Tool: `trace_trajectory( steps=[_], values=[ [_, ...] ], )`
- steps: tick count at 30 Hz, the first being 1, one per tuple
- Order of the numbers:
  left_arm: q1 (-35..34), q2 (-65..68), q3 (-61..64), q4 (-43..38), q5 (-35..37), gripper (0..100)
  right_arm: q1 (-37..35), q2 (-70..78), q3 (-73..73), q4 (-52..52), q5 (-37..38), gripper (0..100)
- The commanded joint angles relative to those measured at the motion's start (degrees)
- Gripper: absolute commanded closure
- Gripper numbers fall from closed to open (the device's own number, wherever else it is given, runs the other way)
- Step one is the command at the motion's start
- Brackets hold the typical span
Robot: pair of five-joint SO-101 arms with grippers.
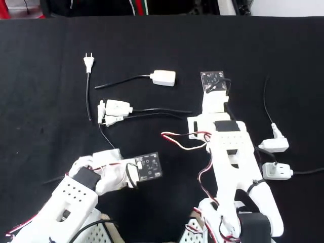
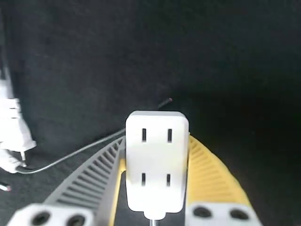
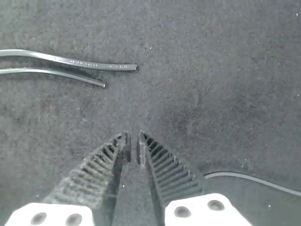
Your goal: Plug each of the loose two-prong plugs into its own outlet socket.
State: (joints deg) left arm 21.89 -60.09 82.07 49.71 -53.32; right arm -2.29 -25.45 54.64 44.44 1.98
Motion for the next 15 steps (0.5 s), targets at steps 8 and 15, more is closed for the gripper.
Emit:
trace_trajectory(
  steps=[8, 15],
  values=[
    [3.12, -1.14, -3.03, 6.24, 2.46, 88, 0.53, -0.22, -0.57, -0.97, 0.26, 96.2],
    [8.48, -1.41, -4.44, 10.20, 7.12, 88, 0.53, -0.22, -0.57, -0.97, 0.26, 96.2]
  ],
)
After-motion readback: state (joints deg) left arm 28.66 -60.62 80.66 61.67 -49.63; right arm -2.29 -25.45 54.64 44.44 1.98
